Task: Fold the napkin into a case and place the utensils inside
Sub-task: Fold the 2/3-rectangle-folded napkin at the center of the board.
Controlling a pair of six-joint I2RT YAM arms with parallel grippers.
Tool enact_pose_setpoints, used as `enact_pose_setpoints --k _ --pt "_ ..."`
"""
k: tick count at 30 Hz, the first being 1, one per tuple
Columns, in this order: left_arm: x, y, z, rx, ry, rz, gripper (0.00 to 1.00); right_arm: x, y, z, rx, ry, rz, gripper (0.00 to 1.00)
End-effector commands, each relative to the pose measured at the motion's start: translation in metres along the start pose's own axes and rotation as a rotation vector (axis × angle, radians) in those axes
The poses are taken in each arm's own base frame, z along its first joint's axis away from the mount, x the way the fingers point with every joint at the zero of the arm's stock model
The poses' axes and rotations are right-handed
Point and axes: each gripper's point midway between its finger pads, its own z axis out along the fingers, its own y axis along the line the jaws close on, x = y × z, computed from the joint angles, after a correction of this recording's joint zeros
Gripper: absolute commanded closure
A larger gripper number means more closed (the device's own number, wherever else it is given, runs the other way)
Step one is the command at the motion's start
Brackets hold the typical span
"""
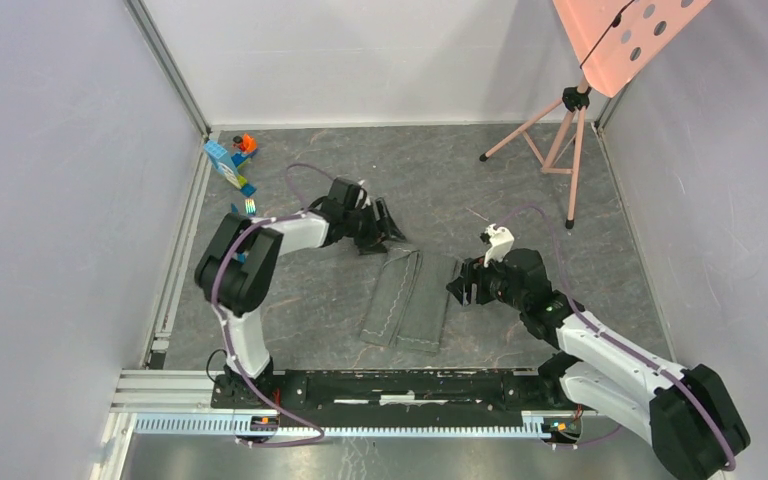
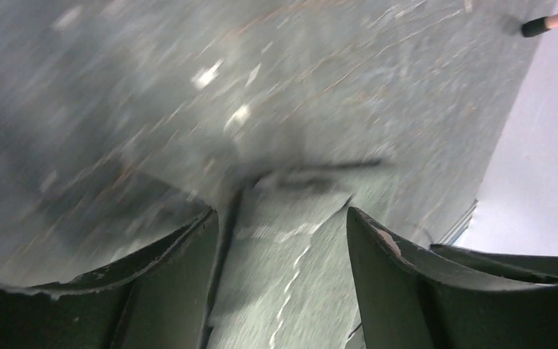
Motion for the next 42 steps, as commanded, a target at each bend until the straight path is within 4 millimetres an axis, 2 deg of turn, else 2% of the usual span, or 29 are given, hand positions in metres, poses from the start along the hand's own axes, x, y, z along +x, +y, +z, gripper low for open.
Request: enact_pose_setpoints --k 1,3,5,7,9,10,11,13,14,15,16,18,21,24,26,28,32,38,42 --pt "-0.005 -0.023 0.040 0.066 0.070 0.111 0.28 0.006 -0.009 -0.004 -0.023 0.023 -0.015 0.29" --pt "0.001 -0.050 0.051 0.164 0.142 0.132 0.29 0.006 -0.019 -0.006 0.007 0.015 0.009 0.30" --pt "0.006 -0.074 0.053 0.231 0.185 0.165 0.31 0.004 -0.030 -0.009 0.055 0.001 0.028 0.30" --pt "0.003 -0.078 0.042 0.148 0.138 0.267 0.29 0.001 -0.044 -0.014 0.134 -0.011 0.023 0.30" --pt "-0.004 -0.084 0.018 0.044 0.065 0.402 0.26 0.001 -0.057 -0.022 0.210 -0.014 0.009 0.29" --pt "-0.011 -0.079 0.006 -0.051 0.013 0.443 0.22 0.002 -0.062 -0.025 0.245 -0.011 0.003 0.29" --pt "-0.017 -0.074 -0.012 -0.162 -0.050 0.481 0.18 0.002 -0.067 -0.029 0.275 -0.010 -0.004 0.29" --pt "-0.024 -0.062 -0.053 -0.363 -0.169 0.525 0.16 0.003 -0.077 -0.035 0.336 -0.006 -0.017 0.29" --pt "-0.018 -0.061 -0.071 -0.413 -0.207 0.540 0.16 0.004 -0.079 -0.037 0.349 -0.001 -0.023 0.28" --pt "-0.006 -0.065 -0.081 -0.415 -0.220 0.556 0.16 0.005 -0.080 -0.038 0.352 0.009 -0.030 0.24" --pt "0.015 -0.072 -0.087 -0.387 -0.207 0.571 0.16 0.005 -0.079 -0.039 0.349 0.016 -0.038 0.21" --pt "0.068 -0.083 -0.085 -0.316 -0.118 0.589 0.18 0.004 -0.081 -0.042 0.364 0.029 -0.048 0.14" --pt "0.151 -0.095 -0.080 -0.303 -0.021 0.681 0.19 -0.003 -0.086 -0.047 0.414 0.014 -0.027 0.07" --pt "0.207 -0.097 -0.070 -0.344 0.023 0.764 0.19 -0.004 -0.090 -0.050 0.450 -0.002 0.024 0.05" --pt "0.229 -0.094 -0.060 -0.395 0.024 0.822 0.20 0.000 -0.093 -0.051 0.472 -0.002 0.054 0.05" --pt "0.240 -0.088 -0.052 -0.464 0.011 0.869 0.23 0.005 -0.094 -0.050 0.471 0.005 0.067 0.05" --pt "0.243 -0.083 -0.048 -0.570 -0.052 0.927 0.26 0.015 -0.093 -0.050 0.459 0.030 0.079 0.05" --pt "0.250 -0.080 -0.038 -0.545 -0.060 0.925 0.28 0.016 -0.088 -0.050 0.419 0.009 0.084 0.05" --pt "0.252 -0.078 -0.028 -0.554 -0.042 0.943 0.33 0.015 -0.086 -0.050 0.409 0.009 0.081 0.05"
